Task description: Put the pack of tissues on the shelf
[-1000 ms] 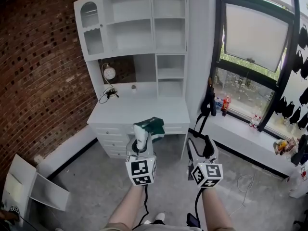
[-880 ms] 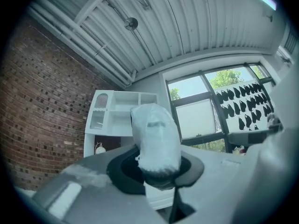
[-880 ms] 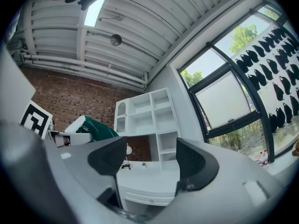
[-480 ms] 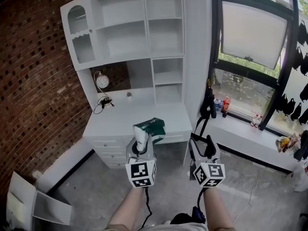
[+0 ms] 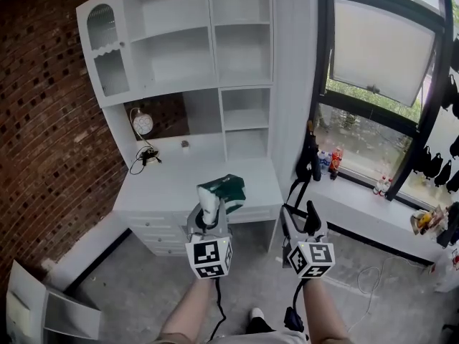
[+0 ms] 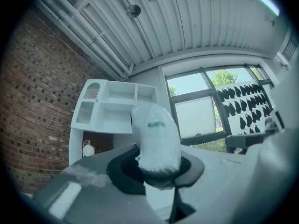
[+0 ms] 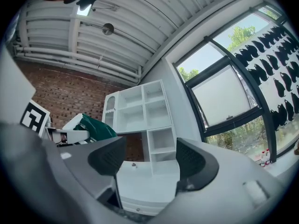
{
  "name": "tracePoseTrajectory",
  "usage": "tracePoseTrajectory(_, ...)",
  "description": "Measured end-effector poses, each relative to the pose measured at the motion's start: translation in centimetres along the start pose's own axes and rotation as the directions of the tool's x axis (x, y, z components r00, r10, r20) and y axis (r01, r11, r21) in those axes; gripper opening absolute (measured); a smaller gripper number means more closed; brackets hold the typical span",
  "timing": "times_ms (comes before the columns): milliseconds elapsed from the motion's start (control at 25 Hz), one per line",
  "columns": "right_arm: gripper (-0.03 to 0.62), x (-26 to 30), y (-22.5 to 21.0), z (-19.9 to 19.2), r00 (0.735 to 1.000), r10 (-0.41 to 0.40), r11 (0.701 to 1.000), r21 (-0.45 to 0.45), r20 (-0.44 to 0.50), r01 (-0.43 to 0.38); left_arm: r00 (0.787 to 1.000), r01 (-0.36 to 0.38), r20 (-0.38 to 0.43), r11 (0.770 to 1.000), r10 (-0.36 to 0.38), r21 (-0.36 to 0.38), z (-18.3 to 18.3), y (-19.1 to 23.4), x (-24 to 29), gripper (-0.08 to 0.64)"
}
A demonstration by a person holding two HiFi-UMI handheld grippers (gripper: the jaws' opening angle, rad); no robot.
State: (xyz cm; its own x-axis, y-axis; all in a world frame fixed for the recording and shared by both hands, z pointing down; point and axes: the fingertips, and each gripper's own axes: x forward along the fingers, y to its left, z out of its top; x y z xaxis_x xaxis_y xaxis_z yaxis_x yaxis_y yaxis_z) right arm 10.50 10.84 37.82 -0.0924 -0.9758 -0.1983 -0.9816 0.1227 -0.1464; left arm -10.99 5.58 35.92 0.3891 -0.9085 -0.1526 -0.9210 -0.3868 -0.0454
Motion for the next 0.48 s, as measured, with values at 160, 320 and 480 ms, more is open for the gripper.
tracePoseTrajectory(160,0.322,3.3,-2.2,0.0,1.000,0.013,1.000,0.007,0.000,-0.013,1.000,-0.008,0.005,1.000,0.008,0.001,-0.2,-0.5,3.6,0.101)
tracePoseTrajectory(320,0.322,6.5,-4.0,0.1,0.999,0.036,0.999,0.007,0.008,-0.036,1.000,-0.027,0.014,1.000,0.027,0.002,-0.5,-0.8,6.9,0.101)
tracePoseTrajectory(480,0.322,9.1,-5.2,-0.3,0.998,0.067,0.998,0.004,-0.006,-0.067,0.999,-0.050,0.020,0.999,0.050,0.007,-0.6,-0.8,9.5,0.101)
